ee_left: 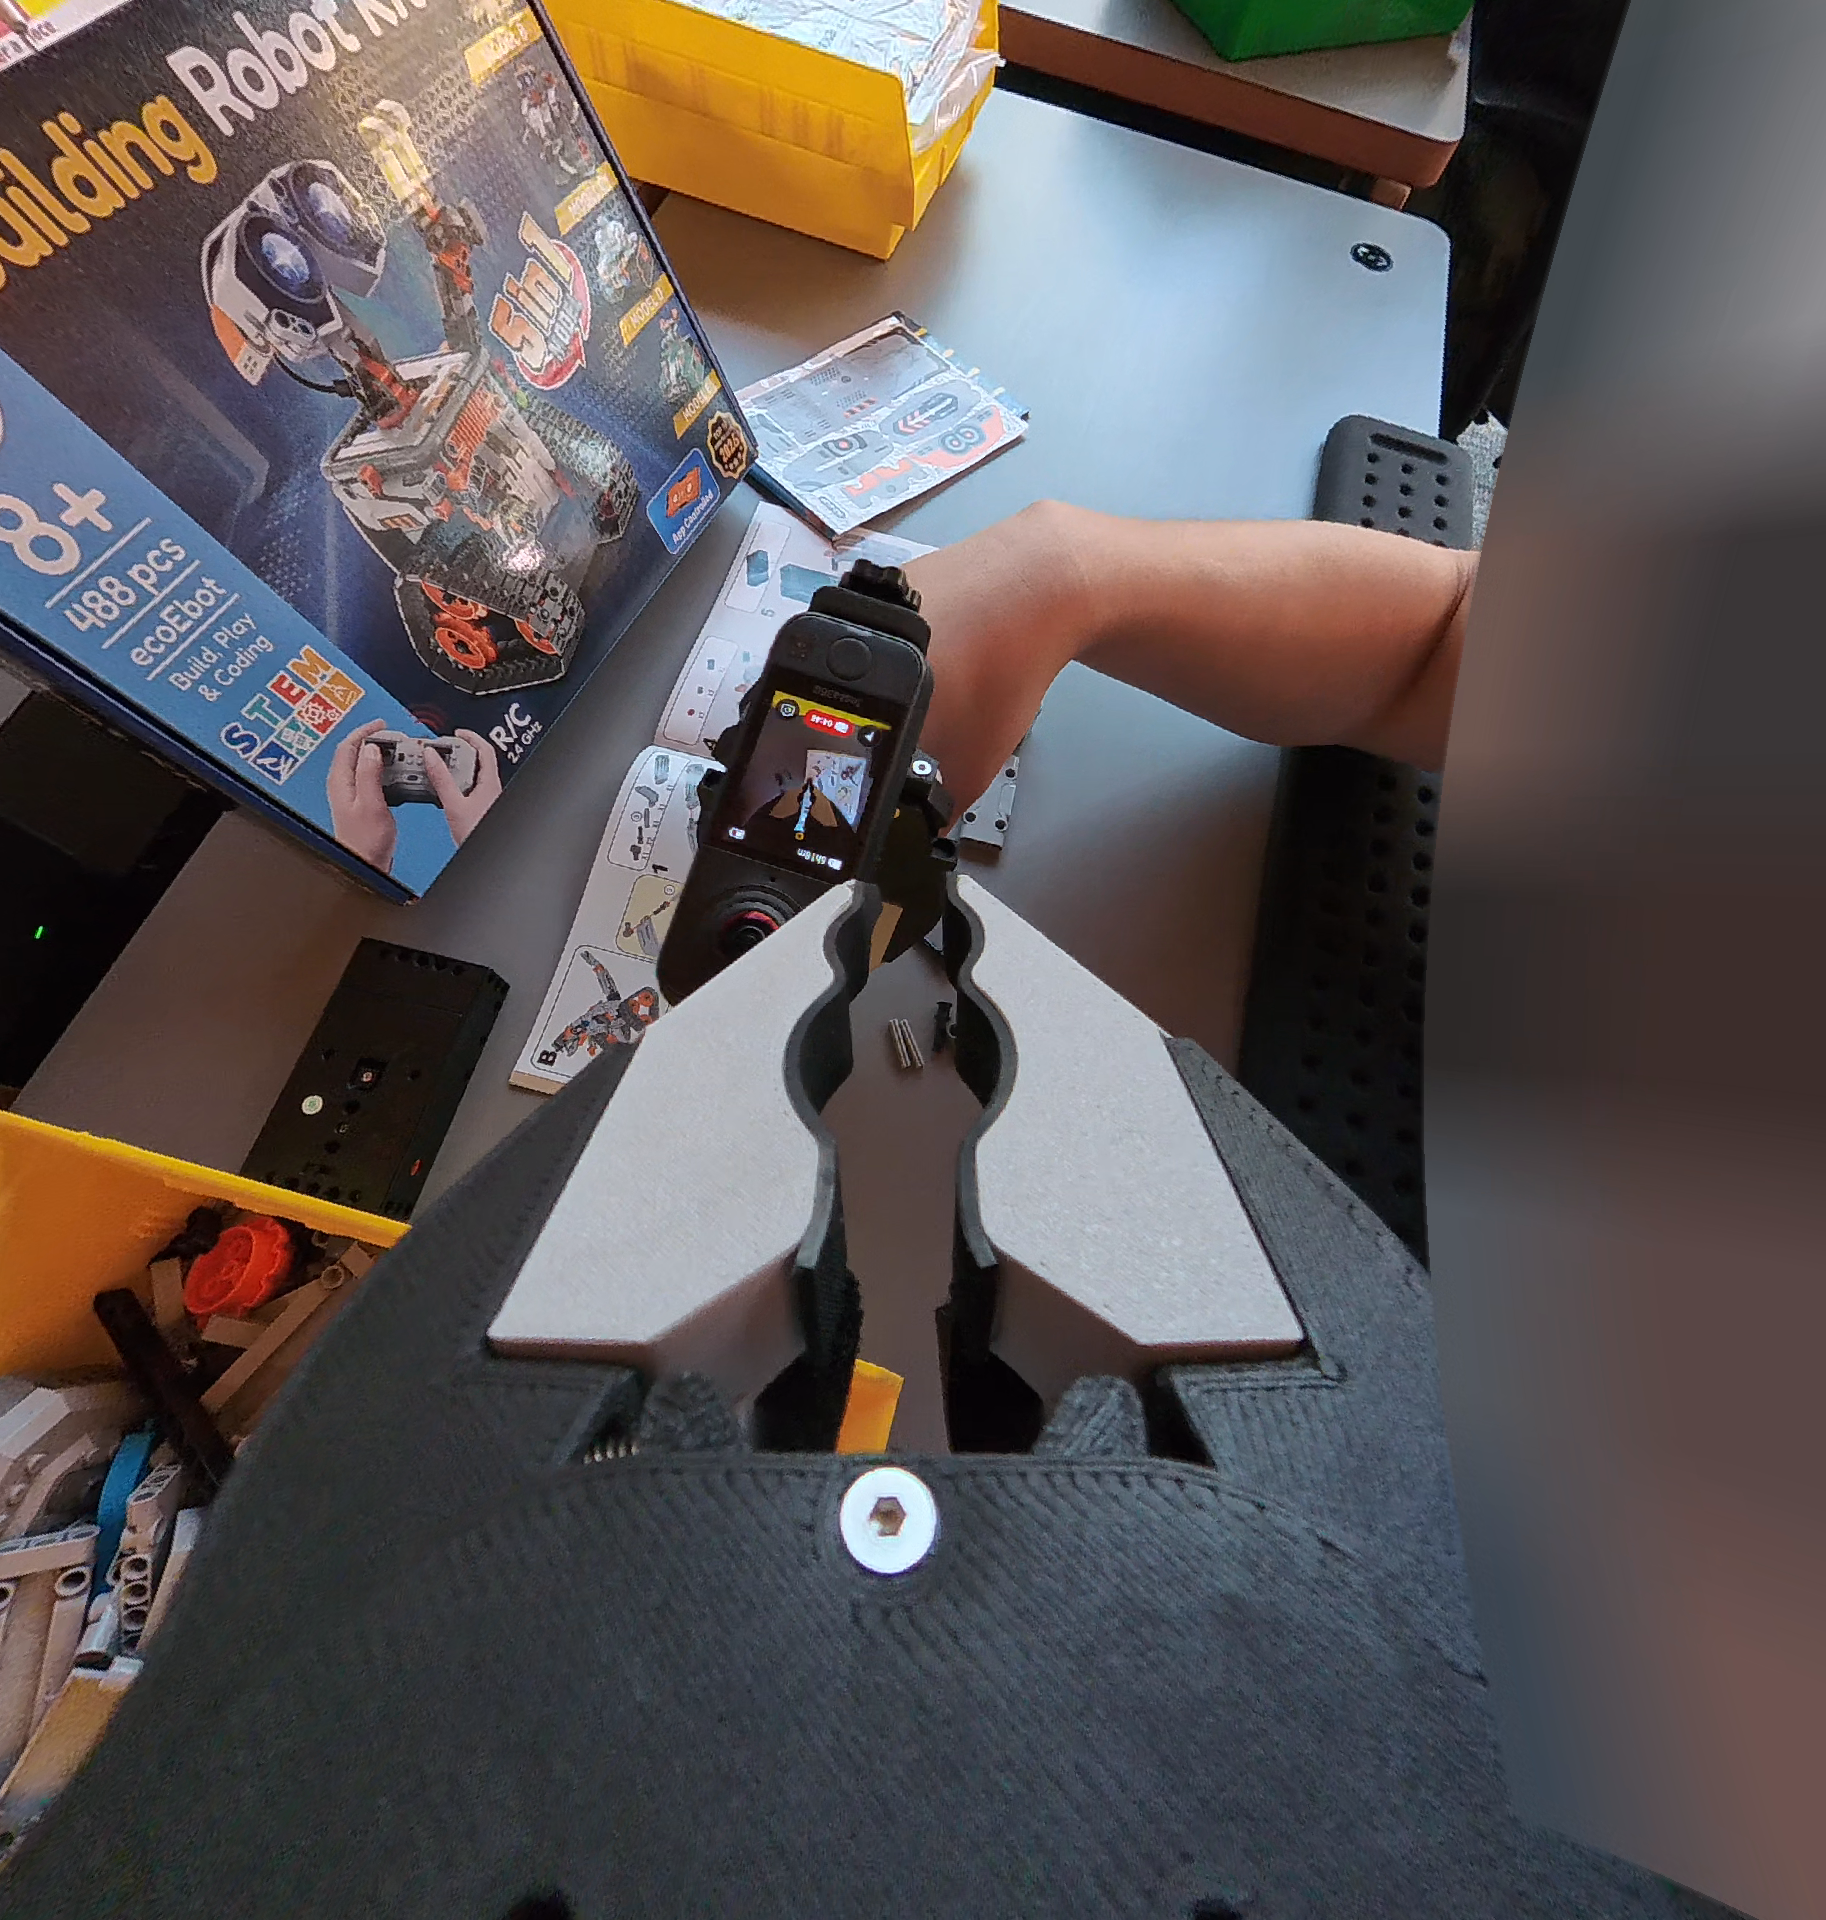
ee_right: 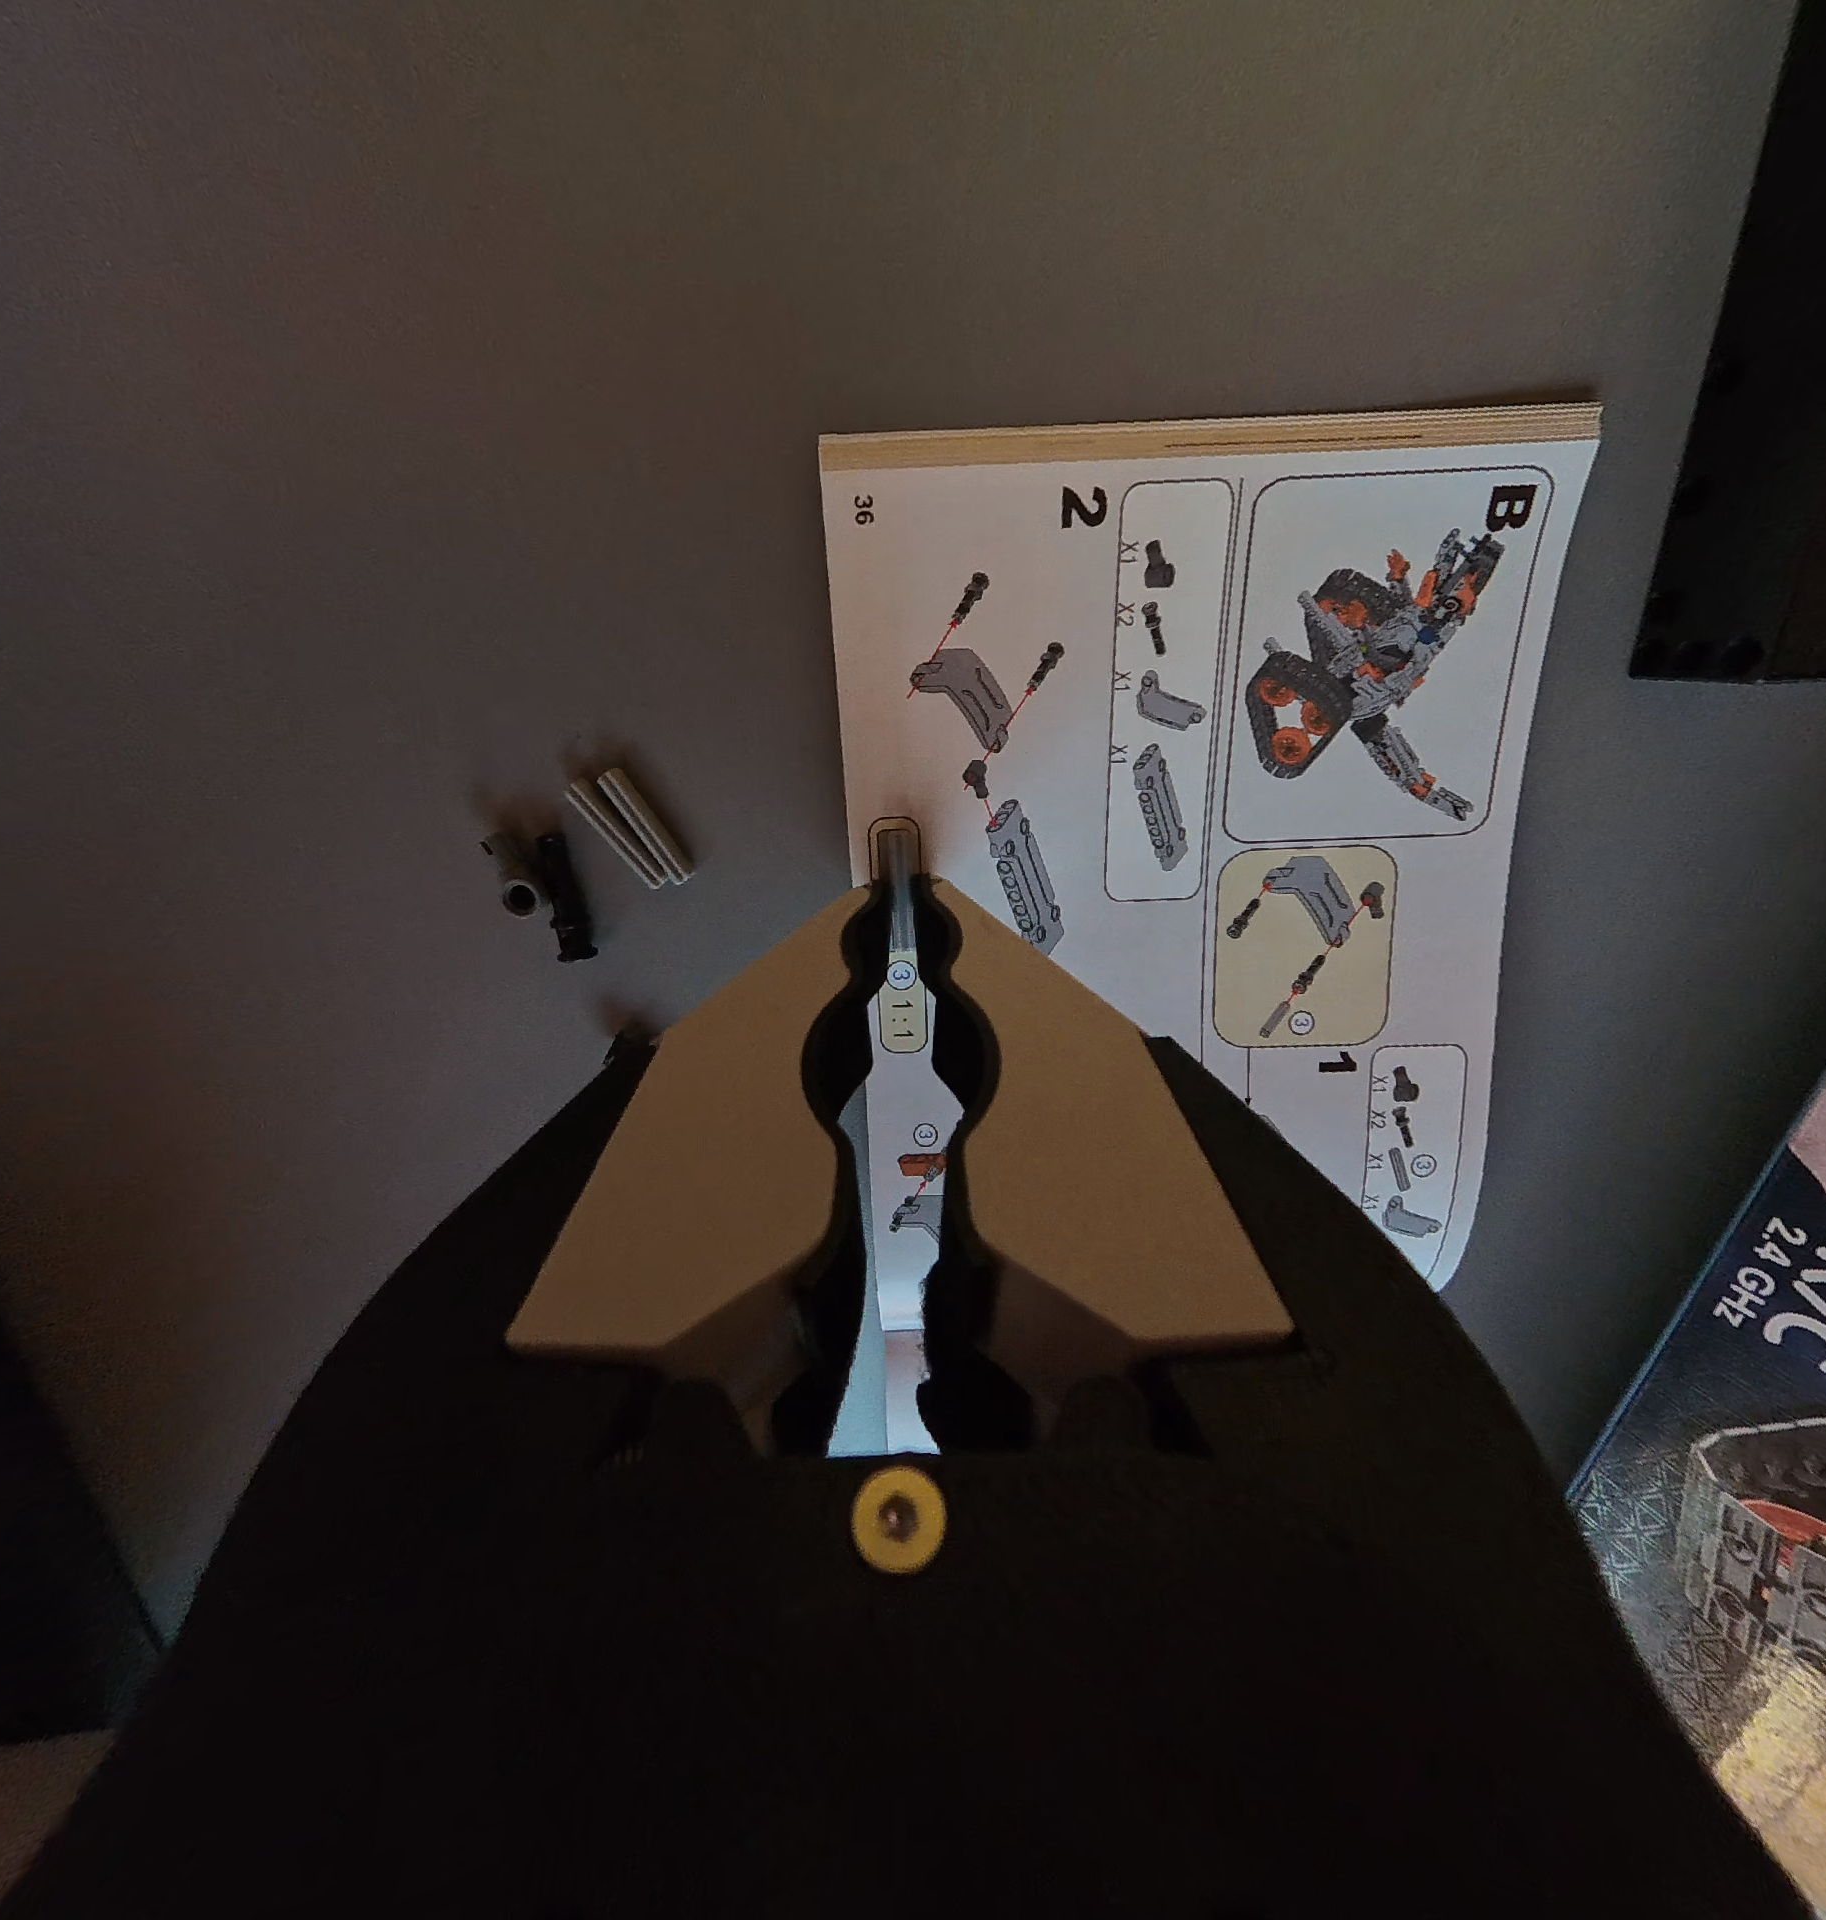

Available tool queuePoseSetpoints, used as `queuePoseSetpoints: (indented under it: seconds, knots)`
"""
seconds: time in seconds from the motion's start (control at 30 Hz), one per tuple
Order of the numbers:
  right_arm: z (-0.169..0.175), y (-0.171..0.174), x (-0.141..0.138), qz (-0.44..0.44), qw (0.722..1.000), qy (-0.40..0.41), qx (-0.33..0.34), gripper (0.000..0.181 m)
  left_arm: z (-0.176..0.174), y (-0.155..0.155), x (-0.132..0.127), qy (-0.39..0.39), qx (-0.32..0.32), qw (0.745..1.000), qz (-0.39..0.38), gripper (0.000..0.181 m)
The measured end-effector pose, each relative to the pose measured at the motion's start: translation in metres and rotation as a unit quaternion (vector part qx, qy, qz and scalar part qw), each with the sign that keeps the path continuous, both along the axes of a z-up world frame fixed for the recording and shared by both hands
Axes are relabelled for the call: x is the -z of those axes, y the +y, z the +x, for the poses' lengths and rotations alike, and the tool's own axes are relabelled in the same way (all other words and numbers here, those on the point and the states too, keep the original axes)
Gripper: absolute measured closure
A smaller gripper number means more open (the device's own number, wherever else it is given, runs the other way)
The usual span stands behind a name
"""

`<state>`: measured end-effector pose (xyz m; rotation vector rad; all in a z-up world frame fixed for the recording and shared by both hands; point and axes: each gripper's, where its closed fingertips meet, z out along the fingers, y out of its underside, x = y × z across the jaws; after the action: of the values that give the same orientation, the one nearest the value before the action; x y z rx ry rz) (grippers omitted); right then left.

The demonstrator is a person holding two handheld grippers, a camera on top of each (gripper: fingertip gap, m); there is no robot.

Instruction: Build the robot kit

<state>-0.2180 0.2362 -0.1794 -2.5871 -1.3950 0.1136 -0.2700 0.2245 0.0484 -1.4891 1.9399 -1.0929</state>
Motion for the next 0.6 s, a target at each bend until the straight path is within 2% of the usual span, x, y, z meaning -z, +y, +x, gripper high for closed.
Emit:
queuePoseSetpoints:
  seconds: [0.6]
  knots:
    - [-0.0003,-0.0010,0.0001,0.016,1.000,0.012,0.013,0.178,-0.0002,-0.0025,0.0035,0.008,0.004,1.000,0.004,0.169]
